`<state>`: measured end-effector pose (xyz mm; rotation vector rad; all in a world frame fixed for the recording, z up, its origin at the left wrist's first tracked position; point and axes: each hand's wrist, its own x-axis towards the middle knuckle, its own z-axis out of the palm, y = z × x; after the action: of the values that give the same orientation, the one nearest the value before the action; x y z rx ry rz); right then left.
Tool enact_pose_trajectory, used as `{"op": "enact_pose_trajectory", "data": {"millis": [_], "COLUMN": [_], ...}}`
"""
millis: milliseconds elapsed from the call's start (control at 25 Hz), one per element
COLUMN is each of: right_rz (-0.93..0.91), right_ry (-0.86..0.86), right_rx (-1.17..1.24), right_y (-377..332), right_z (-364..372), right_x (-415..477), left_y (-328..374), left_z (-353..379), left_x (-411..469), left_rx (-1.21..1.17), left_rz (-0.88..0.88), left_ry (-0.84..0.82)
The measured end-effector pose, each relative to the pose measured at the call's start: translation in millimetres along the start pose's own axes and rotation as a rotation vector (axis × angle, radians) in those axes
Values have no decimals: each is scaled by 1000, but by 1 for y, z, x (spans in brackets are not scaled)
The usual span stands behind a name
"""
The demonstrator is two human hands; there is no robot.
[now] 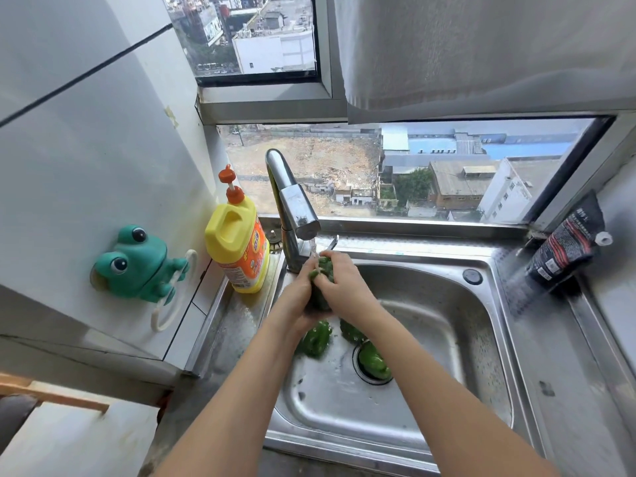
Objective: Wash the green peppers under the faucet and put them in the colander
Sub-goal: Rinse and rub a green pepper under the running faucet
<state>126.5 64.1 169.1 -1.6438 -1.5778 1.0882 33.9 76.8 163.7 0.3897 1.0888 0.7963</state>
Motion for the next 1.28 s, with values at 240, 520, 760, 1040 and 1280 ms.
{"op": "enact_pose_trajectory", "data": {"millis": [240, 520, 760, 1040, 1280], "right_rz": [-88, 456, 131, -72, 750], "right_ry": [4, -49, 299, 402, 9], "right_rx": [312, 463, 168, 368, 1216], "right_y": [7, 3, 4, 18, 8], "right_z": [-9, -19, 12, 30, -5], "right_x": [-4, 34, 17, 6, 21], "left_y": [14, -13, -5, -16, -25], "left_z": [3, 6, 10, -1, -13], "left_x": [-7, -2, 3, 19, 18], "left_rx": [-14, 84, -179, 7, 341], "left_rz": [-68, 91, 49, 331, 614], "left_ry": [0, 9, 146, 242, 59]}}
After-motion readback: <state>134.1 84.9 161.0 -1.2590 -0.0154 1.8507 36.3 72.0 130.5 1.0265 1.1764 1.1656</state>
